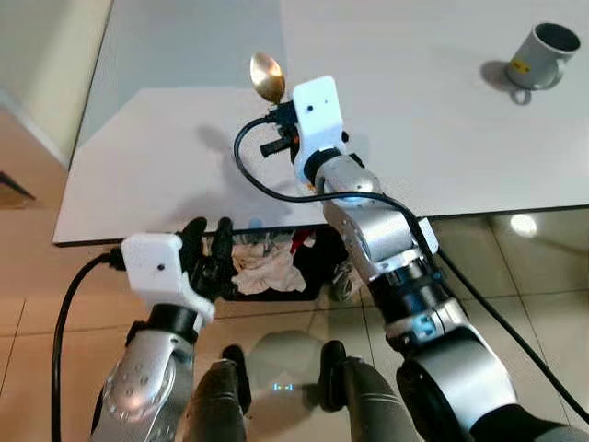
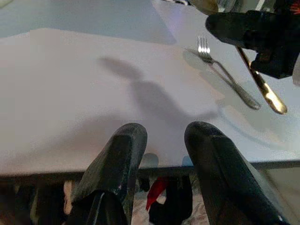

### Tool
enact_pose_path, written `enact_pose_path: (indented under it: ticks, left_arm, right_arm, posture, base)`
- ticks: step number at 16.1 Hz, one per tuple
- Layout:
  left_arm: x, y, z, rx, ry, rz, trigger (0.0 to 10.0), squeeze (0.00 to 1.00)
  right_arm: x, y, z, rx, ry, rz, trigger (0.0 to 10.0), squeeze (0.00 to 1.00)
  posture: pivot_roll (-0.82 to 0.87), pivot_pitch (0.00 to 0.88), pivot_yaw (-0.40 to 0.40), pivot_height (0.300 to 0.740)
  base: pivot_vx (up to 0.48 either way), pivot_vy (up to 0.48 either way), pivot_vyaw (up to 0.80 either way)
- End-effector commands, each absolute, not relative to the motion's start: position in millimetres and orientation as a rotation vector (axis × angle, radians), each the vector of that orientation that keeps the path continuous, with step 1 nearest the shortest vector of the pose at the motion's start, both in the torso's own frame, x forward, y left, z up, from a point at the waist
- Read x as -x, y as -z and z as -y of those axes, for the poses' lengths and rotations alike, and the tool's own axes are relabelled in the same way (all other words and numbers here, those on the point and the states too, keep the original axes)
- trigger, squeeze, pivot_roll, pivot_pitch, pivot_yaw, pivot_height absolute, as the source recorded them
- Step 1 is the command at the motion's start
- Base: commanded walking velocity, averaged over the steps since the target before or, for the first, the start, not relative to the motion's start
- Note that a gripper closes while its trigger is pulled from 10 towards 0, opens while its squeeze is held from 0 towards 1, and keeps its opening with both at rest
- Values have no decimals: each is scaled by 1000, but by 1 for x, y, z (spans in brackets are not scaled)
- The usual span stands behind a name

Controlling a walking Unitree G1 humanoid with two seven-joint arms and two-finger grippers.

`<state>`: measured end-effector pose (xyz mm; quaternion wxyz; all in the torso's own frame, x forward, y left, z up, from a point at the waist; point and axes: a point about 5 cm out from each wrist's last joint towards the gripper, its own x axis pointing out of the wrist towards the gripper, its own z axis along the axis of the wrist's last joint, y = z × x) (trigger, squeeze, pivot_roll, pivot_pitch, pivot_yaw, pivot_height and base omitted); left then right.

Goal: Setting the table

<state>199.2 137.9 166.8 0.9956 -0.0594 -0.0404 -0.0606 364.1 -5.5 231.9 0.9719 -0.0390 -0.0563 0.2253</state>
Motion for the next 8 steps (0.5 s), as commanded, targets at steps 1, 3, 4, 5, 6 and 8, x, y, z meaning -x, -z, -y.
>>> enact_pose_path:
  ticks: [1, 3, 4, 5, 6, 8]
  left_arm:
    - [-193, -166, -137, 119, 112, 61, 10000, 0]
    - [-188, -168, -136, 121, 108, 54, 10000, 0]
    - [-186, -169, -136, 121, 105, 49, 10000, 0]
    - [-185, -170, -135, 122, 104, 47, 10000, 0]
    - [-182, -170, -135, 124, 103, 43, 10000, 0]
    - [-179, -171, -133, 127, 102, 35, 10000, 0]
  right_arm:
    - [-367, -246, -5, 37, -456, 144, 10000, 0]
    - [-375, -250, -7, 80, -408, 143, 10000, 0]
    - [-379, -252, -6, 93, -382, 140, 10000, 0]
    - [-381, -253, -5, 97, -364, 138, 10000, 0]
    - [-384, -256, -4, 95, -349, 136, 10000, 0]
    - [-388, -256, -6, 112, -337, 122, 10000, 0]
  posture:
    - [38, 377, -28, 740]
    - [48, 399, -29, 740]
    - [50, 402, -29, 740]
    - [53, 412, -31, 740]
    - [56, 416, -33, 740]
    - [57, 427, -36, 740]
  base:
    - [0, 0, 0]
    - [0, 0, 0]
    - [0, 0, 0]
    - [0, 0, 0]
    - [0, 0, 0]
    - [0, 0, 0]
